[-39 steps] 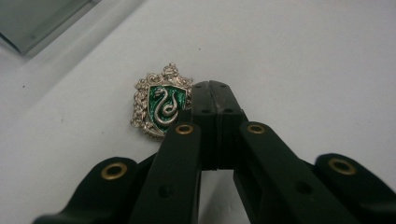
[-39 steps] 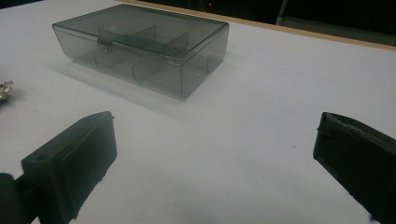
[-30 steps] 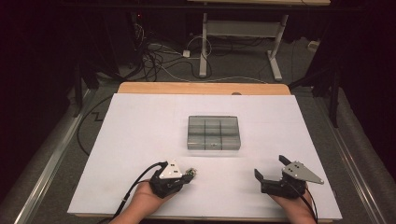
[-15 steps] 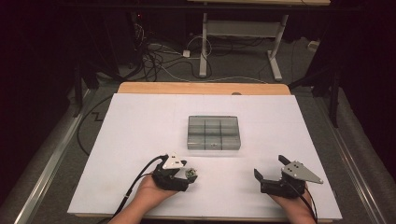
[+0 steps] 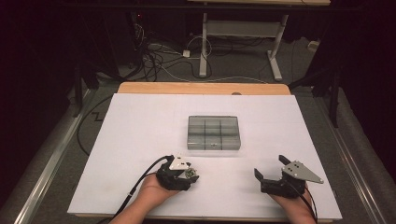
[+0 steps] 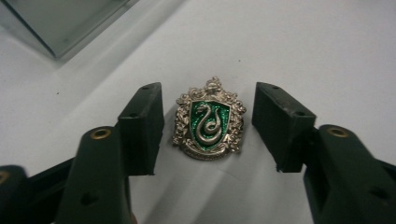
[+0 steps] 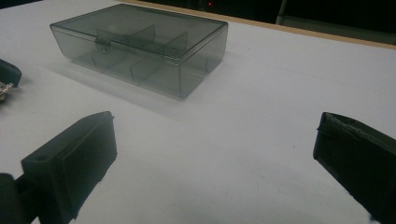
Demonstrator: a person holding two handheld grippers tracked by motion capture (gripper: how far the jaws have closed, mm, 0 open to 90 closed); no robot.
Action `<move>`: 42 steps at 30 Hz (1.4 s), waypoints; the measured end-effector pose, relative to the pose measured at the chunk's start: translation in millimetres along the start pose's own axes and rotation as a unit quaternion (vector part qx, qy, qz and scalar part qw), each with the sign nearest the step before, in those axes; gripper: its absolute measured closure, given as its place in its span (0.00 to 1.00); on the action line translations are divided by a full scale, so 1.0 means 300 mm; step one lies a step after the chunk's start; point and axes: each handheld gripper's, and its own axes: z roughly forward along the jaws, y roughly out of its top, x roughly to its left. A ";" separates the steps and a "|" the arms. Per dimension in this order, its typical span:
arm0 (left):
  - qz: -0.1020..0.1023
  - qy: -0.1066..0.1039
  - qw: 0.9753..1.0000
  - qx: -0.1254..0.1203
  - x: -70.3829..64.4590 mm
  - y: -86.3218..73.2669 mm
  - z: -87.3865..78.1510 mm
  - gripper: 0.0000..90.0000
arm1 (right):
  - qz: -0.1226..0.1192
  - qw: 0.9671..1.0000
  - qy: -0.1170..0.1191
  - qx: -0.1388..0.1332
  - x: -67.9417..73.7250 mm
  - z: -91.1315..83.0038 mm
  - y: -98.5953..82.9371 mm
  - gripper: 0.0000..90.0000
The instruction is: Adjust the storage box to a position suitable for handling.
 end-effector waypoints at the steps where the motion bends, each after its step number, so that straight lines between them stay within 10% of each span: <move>1: 0.004 -0.003 1.000 0.001 -0.001 0.000 -0.001 0.49 | 0.001 1.000 0.000 0.000 -0.001 0.001 0.000 0.00; 28: -0.019 -0.012 1.000 -0.012 0.004 -0.008 -0.019 0.61 | 0.000 1.000 0.001 0.001 -0.001 -0.004 0.000 0.00; 42: -0.046 0.022 0.998 -0.023 0.069 -0.072 -0.124 0.61 | 0.002 1.000 0.000 -0.003 -0.001 -0.012 0.004 0.00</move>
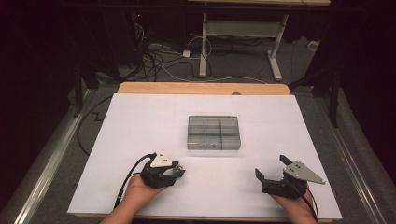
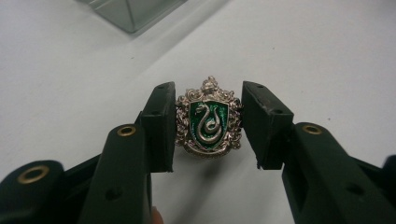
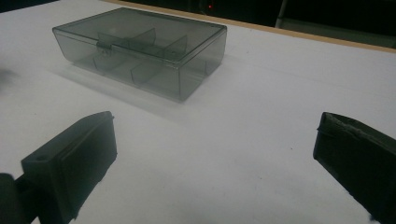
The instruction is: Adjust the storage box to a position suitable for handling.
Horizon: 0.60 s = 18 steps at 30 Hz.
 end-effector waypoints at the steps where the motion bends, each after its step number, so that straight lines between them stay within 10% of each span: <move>1: -0.003 0.001 1.000 -0.002 0.006 -0.005 -0.008 0.61 | -0.002 1.000 0.001 0.000 0.000 0.000 0.000 0.00; 18: -0.053 0.041 0.998 -0.009 0.115 -0.126 -0.147 0.61 | -0.003 1.000 0.000 -0.003 0.002 -0.002 0.001 0.00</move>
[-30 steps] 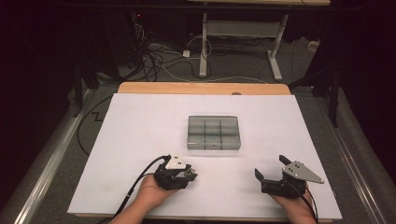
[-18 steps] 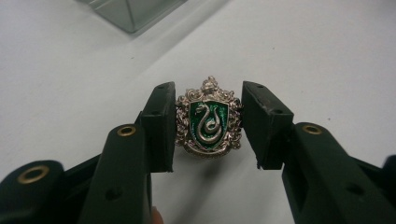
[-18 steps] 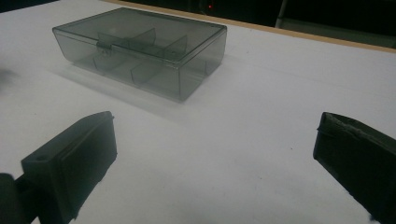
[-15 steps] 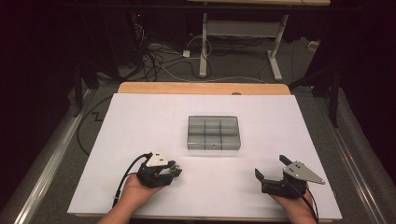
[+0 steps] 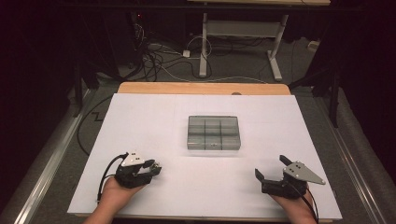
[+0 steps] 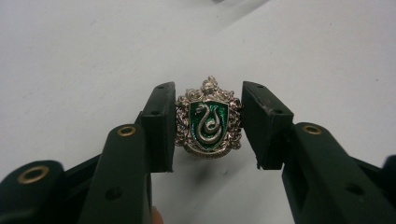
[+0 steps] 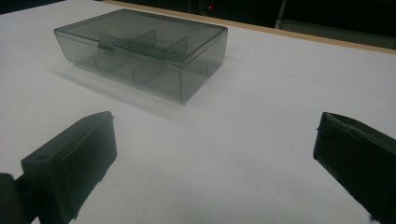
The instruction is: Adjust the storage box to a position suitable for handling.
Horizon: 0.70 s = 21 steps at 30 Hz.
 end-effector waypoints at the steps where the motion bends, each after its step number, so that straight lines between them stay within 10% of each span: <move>1: -0.003 0.001 1.000 0.001 0.004 -0.005 -0.003 0.61 | 0.000 1.000 0.000 0.000 0.001 0.000 0.000 0.00; 21: -0.020 0.003 1.000 0.009 0.035 -0.047 0.006 0.55 | 0.000 1.000 0.001 0.003 0.000 0.006 -0.002 0.00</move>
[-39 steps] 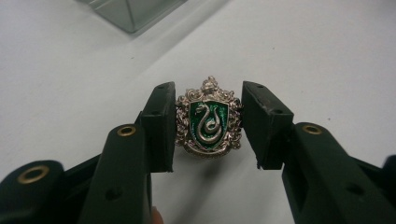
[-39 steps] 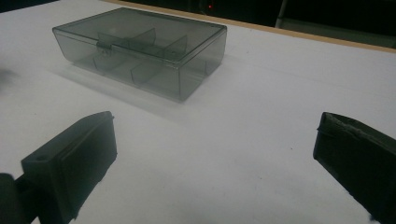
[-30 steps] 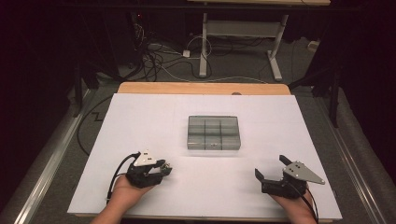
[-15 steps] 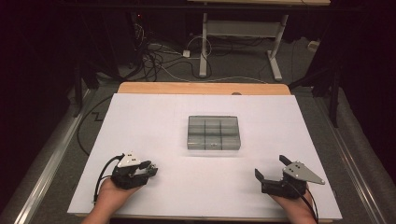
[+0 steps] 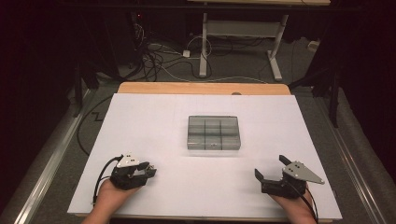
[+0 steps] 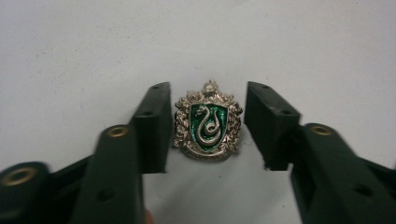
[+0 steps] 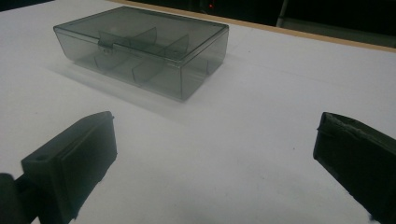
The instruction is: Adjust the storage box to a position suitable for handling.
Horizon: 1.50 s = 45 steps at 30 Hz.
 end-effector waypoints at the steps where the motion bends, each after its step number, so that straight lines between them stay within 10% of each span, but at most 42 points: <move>1: -0.002 0.000 1.000 -0.003 0.000 0.002 -0.002 0.52 | 0.000 1.000 0.000 0.000 0.000 0.000 0.000 0.00; 10: -0.007 -0.007 1.000 -0.029 -0.003 0.019 -0.018 0.45 | 0.002 1.000 0.003 -0.002 0.002 0.000 0.004 0.01; 19: -0.018 0.001 0.998 -0.057 -0.016 0.039 -0.027 0.61 | 0.005 1.000 0.012 -0.002 0.011 0.004 0.012 0.06; 34: -0.027 -0.001 0.997 -0.066 -0.025 0.053 -0.014 0.97 | 0.013 0.999 0.036 0.016 0.028 0.021 0.023 0.65; 45: -0.033 -0.003 0.997 -0.066 -0.025 0.059 -0.009 0.97 | 0.016 0.998 0.045 0.027 0.029 0.033 0.025 0.97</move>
